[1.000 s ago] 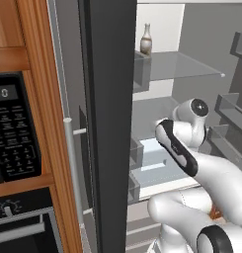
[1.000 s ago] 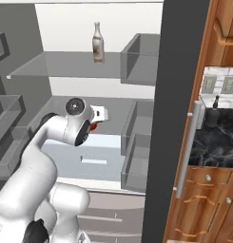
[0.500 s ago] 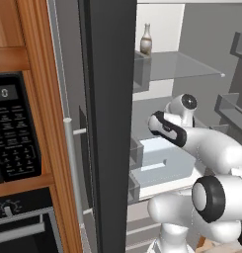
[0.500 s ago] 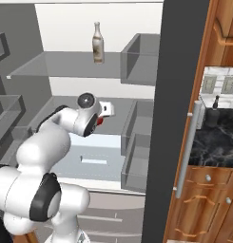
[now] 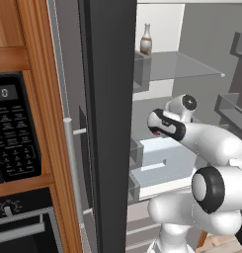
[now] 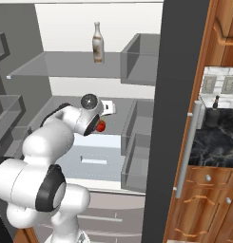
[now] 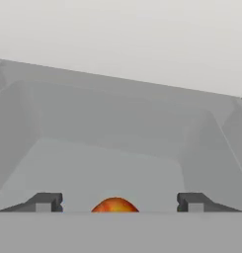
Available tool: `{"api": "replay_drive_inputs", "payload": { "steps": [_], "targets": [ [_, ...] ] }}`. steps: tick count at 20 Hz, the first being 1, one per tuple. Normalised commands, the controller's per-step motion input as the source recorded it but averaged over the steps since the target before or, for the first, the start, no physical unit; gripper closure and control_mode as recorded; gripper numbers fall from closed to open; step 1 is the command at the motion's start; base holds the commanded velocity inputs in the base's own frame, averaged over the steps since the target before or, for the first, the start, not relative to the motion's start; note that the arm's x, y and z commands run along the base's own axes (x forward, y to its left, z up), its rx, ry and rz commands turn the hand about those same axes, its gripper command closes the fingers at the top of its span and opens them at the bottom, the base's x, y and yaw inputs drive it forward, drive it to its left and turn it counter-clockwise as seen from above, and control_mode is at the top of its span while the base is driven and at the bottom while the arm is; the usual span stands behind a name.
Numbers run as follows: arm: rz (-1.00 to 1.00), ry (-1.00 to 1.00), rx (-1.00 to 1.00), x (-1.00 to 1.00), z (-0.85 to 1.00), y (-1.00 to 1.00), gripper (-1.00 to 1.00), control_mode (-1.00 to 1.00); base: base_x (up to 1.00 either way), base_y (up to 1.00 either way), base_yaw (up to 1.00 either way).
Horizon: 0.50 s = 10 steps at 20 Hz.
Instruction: Place the liquors on the top shelf of the fridge to keep them out of children's reach, and place the apple on lower shelves for easy access.
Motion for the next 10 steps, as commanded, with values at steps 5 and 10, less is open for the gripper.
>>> {"api": "replay_drive_inputs", "payload": {
  "steps": [5, 10],
  "targets": [
    [0.01, 0.0, -0.06, -0.31, 0.28, 0.01, -1.0, -1.0, 0.0, 0.0, 0.0],
    [0.0, 0.13, -0.09, -0.74, 0.36, 0.0, -1.0, -1.0, 0.0, 0.0, 0.0]
  ]
}}
